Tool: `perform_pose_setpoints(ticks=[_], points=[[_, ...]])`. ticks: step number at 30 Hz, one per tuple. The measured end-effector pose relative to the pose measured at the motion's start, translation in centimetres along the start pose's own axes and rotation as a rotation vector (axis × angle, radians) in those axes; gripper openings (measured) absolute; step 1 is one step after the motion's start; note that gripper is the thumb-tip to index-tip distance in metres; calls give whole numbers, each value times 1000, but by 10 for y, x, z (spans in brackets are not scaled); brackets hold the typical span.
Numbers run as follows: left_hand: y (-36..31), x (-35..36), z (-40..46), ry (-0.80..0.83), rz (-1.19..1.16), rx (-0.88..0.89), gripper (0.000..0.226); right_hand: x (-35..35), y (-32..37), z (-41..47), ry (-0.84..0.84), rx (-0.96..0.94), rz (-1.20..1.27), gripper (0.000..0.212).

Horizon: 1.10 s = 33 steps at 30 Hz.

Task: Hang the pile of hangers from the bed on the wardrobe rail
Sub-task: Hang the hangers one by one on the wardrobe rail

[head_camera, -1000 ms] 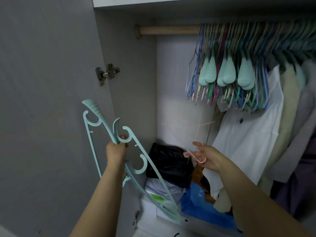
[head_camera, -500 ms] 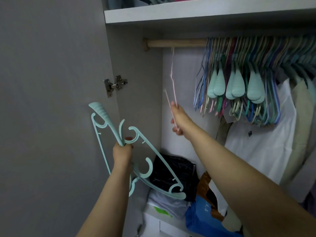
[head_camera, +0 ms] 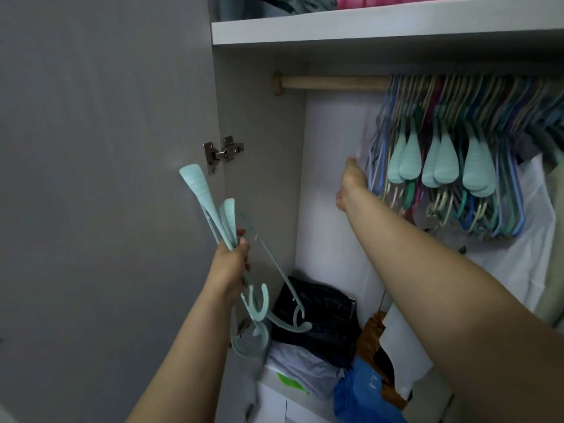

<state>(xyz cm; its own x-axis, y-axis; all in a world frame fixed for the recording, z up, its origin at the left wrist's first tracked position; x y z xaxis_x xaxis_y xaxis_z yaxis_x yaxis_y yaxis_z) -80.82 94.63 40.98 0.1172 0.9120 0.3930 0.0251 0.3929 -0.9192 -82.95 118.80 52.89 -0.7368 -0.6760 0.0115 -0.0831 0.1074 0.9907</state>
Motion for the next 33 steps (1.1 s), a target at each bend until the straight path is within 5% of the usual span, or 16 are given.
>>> perform_pose_setpoints(ticks=[4,7,13,16,20,24,33], points=[[-4,-8,-8,47,-143,-16,24,-16,-18,-10,-33,19,73,58],[-3,-11,-11,65,-209,-55,22,-20,-62,-30,173,42,14,96],[-4,-8,-17,171,-289,-122,21,-71,-225,-62,830,-323,-1323,139],[-5,1,-21,237,-412,-211,15,-89,-260,-71,707,-399,-1474,142],[-5,10,-26,321,-503,-282,12,-110,-272,-82,566,-382,-1168,116],[-3,6,-24,321,-290,-285,29,-139,-280,-85,469,-386,-1056,83],[40,-8,-44,331,218,-456,67,-128,-257,-85,163,-311,-979,93]])
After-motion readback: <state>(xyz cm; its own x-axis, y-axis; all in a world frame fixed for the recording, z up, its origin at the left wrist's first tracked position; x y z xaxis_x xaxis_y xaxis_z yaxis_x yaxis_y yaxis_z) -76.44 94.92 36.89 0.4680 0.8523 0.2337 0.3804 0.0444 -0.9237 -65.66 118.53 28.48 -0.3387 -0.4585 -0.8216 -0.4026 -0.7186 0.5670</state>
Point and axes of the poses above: each hand's wrist, its own z-axis towards the middle knuckle, its own x-axis out of the palm, y = z × x, the point moved 1 cm from there along z, towards the middle knuckle, and after that the axes turned 11 degrees about -z, right-handed, at the moved point
